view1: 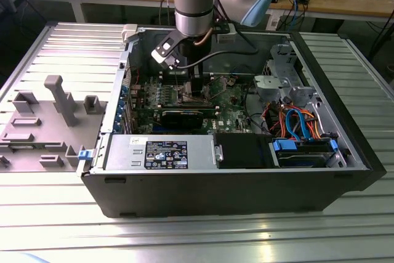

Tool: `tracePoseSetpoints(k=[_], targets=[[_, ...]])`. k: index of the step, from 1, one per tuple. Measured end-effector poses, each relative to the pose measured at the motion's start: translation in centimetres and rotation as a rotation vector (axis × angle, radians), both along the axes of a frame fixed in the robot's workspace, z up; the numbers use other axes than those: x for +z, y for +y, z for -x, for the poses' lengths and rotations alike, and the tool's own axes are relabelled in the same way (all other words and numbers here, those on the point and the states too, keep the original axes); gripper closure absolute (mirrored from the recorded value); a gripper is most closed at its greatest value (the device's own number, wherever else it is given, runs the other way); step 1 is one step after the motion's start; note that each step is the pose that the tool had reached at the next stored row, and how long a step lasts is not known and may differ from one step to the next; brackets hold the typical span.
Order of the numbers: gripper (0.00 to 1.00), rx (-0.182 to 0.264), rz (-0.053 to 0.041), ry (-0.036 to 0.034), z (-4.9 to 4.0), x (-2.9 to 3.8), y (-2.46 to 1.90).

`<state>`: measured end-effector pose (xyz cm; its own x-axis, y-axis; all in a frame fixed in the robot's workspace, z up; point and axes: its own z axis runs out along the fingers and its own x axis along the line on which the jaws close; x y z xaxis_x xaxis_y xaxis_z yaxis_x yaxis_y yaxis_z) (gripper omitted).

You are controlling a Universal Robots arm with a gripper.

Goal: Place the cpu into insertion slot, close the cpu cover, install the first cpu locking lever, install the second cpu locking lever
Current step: 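Place the cpu into insertion slot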

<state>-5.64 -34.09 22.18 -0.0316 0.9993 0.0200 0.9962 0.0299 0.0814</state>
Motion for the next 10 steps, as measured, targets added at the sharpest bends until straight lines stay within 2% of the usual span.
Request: tracePoseSetpoints(k=[10], targets=[[0.46,-0.004,-0.0001,0.0001,0.18,-0.71,0.02]])
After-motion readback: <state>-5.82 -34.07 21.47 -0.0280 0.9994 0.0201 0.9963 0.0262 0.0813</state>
